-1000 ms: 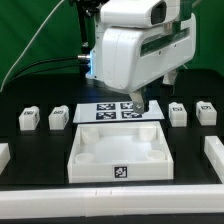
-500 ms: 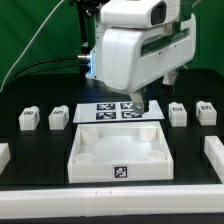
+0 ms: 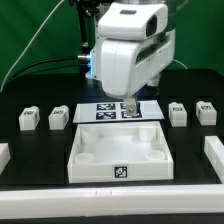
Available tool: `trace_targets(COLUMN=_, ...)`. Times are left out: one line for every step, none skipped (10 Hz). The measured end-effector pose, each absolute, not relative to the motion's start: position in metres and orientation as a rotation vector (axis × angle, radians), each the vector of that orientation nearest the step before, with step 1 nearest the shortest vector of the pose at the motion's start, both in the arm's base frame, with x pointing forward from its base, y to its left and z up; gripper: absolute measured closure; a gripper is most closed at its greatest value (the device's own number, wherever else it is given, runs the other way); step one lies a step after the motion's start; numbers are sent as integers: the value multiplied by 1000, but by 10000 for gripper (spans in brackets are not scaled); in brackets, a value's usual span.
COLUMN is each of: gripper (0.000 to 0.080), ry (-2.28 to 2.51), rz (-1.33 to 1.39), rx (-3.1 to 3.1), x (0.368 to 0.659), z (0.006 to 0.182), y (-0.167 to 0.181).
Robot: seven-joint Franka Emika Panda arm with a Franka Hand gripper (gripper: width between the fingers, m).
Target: Assemble one leg
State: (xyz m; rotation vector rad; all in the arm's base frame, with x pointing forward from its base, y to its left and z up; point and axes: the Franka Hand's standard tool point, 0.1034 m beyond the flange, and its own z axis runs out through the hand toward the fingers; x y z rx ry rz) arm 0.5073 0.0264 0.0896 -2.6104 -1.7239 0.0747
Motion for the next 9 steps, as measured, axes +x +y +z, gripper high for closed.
trace_targets(gripper=150, ry=-1801, rz=84, rx=-2547, x=494, z=82, y=19)
trace_targets(gripper=150, ry=-1820, rz=93, rx=-2525, x=491, z=79, y=15)
trace_targets(gripper=150, ry=-1813, rz=89, rx=-2533, x=492, z=80, y=16)
trace_targets(gripper=150, ry=-1814, rz=89, rx=-2532, x=492, z=80, y=16)
trace_targets(gripper=150, ry=-1812, rz=90, rx=-2532, x=492, z=79, y=16)
trace_targets(gripper=150, ry=-1811, rz=91, rx=-2532, x=492, z=79, y=16)
trace_targets(gripper=150, ry=-1814, rz=92, rx=-2529, x=492, z=78, y=16)
trace_targets(gripper=150, ry=-1950, rz=107, rx=-2426, x=486, z=77, y=15)
trace_targets(gripper=150, ry=-2003, rz=127, rx=-2369, x=472, z=71, y=15)
